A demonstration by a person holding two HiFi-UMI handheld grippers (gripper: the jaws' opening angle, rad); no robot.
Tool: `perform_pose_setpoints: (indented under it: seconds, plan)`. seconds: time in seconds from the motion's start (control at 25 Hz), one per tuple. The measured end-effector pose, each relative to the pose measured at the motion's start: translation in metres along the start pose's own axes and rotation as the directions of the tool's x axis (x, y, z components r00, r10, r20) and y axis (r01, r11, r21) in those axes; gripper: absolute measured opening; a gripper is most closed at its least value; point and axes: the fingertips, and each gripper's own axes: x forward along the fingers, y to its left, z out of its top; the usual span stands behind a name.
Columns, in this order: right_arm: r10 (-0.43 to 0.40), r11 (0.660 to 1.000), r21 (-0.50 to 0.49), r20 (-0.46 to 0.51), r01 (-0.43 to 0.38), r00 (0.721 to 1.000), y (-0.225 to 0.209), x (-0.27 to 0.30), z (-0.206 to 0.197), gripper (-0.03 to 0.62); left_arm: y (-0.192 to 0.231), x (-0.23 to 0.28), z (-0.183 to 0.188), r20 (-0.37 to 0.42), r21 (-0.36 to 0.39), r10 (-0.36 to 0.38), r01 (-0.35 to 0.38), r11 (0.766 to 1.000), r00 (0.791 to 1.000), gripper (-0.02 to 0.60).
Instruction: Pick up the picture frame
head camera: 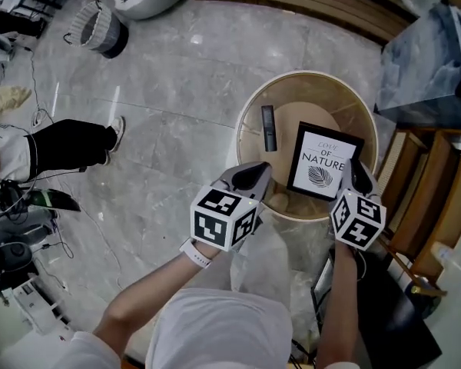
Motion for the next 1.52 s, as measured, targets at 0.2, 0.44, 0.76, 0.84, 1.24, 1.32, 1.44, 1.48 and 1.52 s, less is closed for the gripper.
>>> perform_pose_setpoints:
  seconds: [0.2, 0.44, 0.76, 0.84, 1.24, 1.32, 1.44, 1.48, 1.52]
  plan:
    - [-0.005, 1.000, -0.001, 0.100, 0.005, 0.995, 0.016, -0.072, 0.046, 0.060, -0.020, -0.075, 0.043, 0.104, -0.013, 0.010, -0.009, 1.000, 0.995, -0.008]
    - [-0.017, 1.000, 0.027, 0.221, 0.012, 0.975, 0.032, -0.155, 0.098, 0.060, -0.040, -0.148, 0.081, 0.220, 0.027, 0.028, -0.034, 0.999, 0.975, -0.008]
    - [-0.013, 1.000, 0.002, 0.337, 0.013, 0.941, 0.057, -0.246, 0.125, 0.061, -0.065, -0.212, 0.111, 0.334, 0.094, -0.014, -0.019, 0.995, 0.943, -0.008]
    - [-0.019, 1.000, -0.002, 0.370, 0.021, 0.929, 0.061, -0.267, 0.128, 0.061, -0.069, -0.227, 0.119, 0.358, 0.120, -0.025, -0.020, 0.993, 0.934, -0.008]
    - [-0.113, 0.994, 0.054, 0.487, 0.100, 0.866, 0.059, -0.327, 0.129, 0.061, -0.075, -0.263, 0.146, 0.412, 0.203, -0.065, -0.021, 0.979, 0.909, -0.008]
    - [-0.134, 0.991, 0.064, 0.503, 0.118, 0.854, 0.057, -0.335, 0.128, 0.061, -0.079, -0.260, 0.147, 0.415, 0.226, -0.073, -0.025, 0.974, 0.907, -0.009]
    - [-0.160, 0.987, 0.087, 0.507, 0.135, 0.847, 0.053, -0.344, 0.124, 0.061, -0.086, -0.257, 0.148, 0.406, 0.250, -0.091, -0.014, 0.968, 0.910, -0.008]
    - [-0.167, 0.986, 0.092, 0.508, 0.140, 0.845, 0.053, -0.346, 0.123, 0.061, -0.087, -0.257, 0.149, 0.403, 0.257, -0.096, -0.012, 0.966, 0.910, -0.009]
    - [-0.174, 0.985, 0.095, 0.509, 0.146, 0.843, 0.054, -0.348, 0.122, 0.061, -0.088, -0.258, 0.150, 0.403, 0.263, -0.099, -0.012, 0.965, 0.910, -0.008]
